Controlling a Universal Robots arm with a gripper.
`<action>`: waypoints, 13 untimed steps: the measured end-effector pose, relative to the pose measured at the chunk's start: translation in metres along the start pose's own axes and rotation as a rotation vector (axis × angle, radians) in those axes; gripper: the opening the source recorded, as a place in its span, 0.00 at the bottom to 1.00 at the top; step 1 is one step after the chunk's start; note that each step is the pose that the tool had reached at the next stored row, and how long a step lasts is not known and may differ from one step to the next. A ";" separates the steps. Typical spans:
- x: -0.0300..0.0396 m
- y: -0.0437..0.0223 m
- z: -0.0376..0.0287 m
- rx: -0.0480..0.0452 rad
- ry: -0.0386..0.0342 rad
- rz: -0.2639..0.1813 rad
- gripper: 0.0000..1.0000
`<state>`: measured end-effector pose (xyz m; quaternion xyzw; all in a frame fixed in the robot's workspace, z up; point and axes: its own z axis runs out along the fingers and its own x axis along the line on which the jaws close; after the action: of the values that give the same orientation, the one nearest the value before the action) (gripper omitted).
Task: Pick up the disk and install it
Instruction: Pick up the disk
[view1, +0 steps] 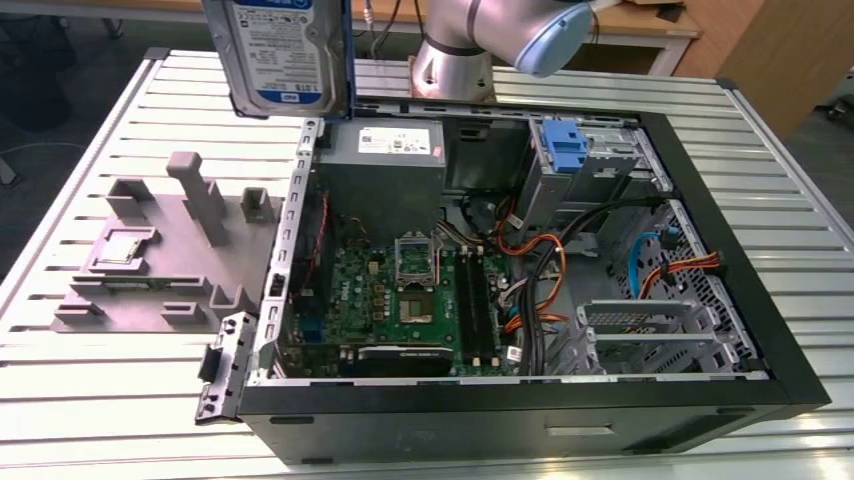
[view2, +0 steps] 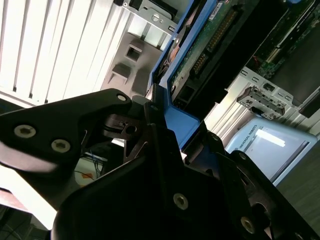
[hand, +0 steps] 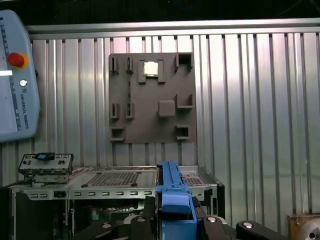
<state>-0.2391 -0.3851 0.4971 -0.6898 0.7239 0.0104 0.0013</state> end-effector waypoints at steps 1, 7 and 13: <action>0.0000 -0.0021 0.0000 0.0000 0.0000 0.000 0.37; -0.0003 -0.0147 -0.0002 0.0000 -0.0001 0.000 0.37; -0.0009 -0.0267 -0.0003 0.0000 -0.0001 0.000 0.37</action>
<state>-0.2124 -0.3855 0.4971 -0.6898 0.7239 0.0105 0.0013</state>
